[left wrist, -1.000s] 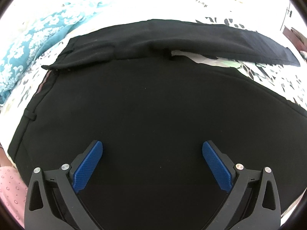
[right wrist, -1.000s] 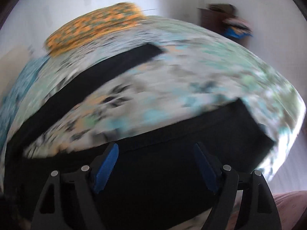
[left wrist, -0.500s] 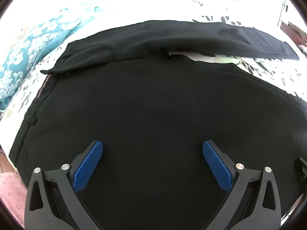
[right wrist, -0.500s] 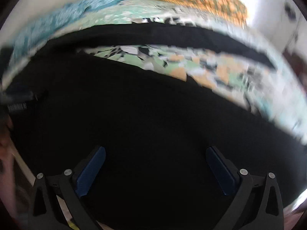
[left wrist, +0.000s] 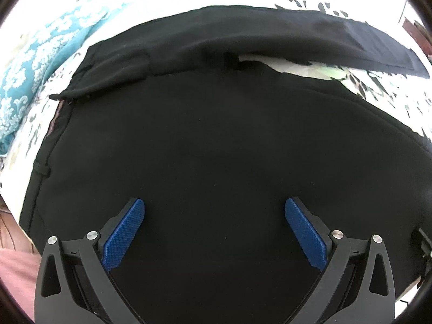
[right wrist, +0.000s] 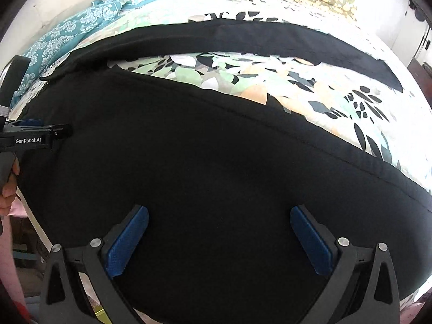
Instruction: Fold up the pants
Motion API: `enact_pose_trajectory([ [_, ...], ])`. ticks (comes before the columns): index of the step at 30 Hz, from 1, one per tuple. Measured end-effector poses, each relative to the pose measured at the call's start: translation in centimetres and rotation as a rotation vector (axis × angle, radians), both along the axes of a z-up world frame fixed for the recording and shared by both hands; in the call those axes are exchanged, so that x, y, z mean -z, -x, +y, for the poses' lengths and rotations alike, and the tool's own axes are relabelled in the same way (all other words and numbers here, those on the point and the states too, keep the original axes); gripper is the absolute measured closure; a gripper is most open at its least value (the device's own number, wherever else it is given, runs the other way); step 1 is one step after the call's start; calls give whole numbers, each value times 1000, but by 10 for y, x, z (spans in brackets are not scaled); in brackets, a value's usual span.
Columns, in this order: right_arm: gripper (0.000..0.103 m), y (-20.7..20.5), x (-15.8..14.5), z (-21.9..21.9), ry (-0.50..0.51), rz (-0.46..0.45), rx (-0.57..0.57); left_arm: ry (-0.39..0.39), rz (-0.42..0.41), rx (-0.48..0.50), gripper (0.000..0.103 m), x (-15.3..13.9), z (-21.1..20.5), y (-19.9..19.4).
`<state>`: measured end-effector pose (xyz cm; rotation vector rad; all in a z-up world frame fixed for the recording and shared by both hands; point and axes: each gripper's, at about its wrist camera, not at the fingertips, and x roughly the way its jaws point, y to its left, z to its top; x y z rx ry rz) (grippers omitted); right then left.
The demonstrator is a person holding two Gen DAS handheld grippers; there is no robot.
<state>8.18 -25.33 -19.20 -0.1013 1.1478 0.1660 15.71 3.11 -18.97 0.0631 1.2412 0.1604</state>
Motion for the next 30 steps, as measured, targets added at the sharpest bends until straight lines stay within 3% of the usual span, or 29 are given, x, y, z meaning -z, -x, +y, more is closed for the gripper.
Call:
enact_pose_trajectory([
  [8,0,3,3,3,17,-10,19,-2,-75,6,1,3,0,12],
  [23,0,-10,3,4,42,69,24,8,-53,4,1,3,3,3],
  [30,0,-4,3,1,28,23,35,5,-55,21,1,3,0,4],
])
